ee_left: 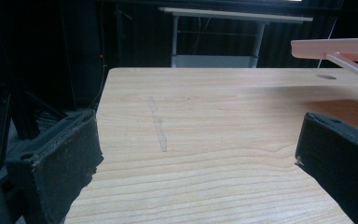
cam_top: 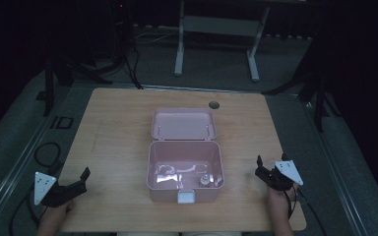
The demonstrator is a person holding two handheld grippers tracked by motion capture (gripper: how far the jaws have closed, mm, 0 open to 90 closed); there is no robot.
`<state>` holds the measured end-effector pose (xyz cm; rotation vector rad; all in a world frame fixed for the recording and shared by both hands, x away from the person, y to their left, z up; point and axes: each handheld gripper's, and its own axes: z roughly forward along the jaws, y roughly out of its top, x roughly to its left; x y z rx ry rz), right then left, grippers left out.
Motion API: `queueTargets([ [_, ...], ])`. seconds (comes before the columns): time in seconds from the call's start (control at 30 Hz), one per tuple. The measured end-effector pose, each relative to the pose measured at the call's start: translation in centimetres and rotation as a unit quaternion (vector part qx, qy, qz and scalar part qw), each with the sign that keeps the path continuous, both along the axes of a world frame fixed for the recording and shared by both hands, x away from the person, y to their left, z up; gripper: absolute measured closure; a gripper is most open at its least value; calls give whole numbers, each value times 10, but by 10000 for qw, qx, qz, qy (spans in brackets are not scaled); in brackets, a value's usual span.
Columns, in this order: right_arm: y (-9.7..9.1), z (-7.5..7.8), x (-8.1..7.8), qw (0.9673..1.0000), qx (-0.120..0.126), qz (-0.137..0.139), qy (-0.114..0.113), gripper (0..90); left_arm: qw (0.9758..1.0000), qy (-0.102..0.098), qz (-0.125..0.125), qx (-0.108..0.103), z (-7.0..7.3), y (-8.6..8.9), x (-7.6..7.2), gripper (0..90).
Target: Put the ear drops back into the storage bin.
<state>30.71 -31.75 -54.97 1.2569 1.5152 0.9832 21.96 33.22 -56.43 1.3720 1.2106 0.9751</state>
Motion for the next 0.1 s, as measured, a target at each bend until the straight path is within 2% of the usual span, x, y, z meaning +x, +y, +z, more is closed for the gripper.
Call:
queueTargets([
  [0.1,0,0,1,10000,-2,4,25,123,10000,0,1,1,0,0,0,4],
])
